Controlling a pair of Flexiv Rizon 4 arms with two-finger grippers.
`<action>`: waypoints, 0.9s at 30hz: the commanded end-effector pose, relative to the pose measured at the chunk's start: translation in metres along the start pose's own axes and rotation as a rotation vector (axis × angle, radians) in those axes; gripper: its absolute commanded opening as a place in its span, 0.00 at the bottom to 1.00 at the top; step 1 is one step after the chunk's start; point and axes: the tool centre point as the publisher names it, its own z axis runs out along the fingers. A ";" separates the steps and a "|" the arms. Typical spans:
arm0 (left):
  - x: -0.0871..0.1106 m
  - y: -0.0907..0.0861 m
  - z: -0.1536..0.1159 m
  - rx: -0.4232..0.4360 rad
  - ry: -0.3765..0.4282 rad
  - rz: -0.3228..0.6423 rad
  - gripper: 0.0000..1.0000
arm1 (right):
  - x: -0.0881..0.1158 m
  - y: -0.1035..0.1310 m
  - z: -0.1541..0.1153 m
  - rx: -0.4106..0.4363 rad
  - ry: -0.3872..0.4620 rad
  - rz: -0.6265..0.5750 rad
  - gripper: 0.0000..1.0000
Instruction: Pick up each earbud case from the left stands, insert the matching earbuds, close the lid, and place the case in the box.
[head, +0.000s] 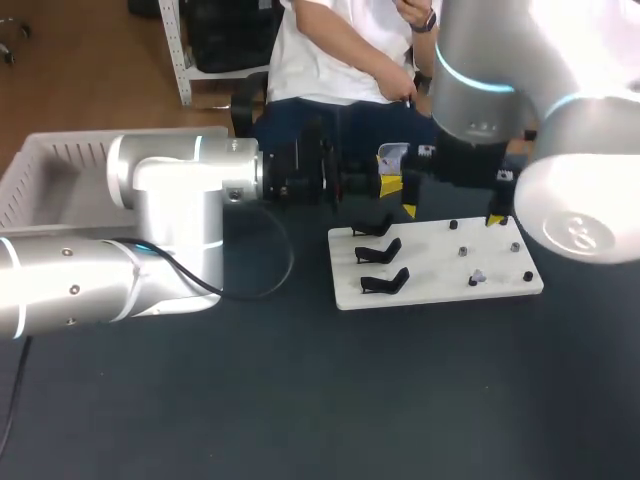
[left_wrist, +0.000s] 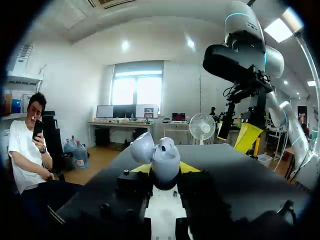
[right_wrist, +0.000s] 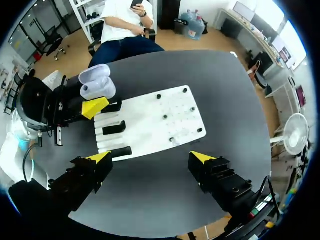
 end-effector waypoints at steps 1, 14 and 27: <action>0.001 -0.002 0.000 -0.006 -0.005 0.004 0.00 | 0.003 -0.015 0.020 -0.027 -0.093 0.003 1.00; 0.001 -0.002 0.000 -0.006 -0.005 0.004 0.00 | 0.013 -0.050 0.061 -0.171 -0.106 0.056 1.00; 0.001 -0.002 0.000 -0.006 -0.005 0.004 0.00 | 0.024 -0.056 0.101 -0.201 -0.094 0.084 1.00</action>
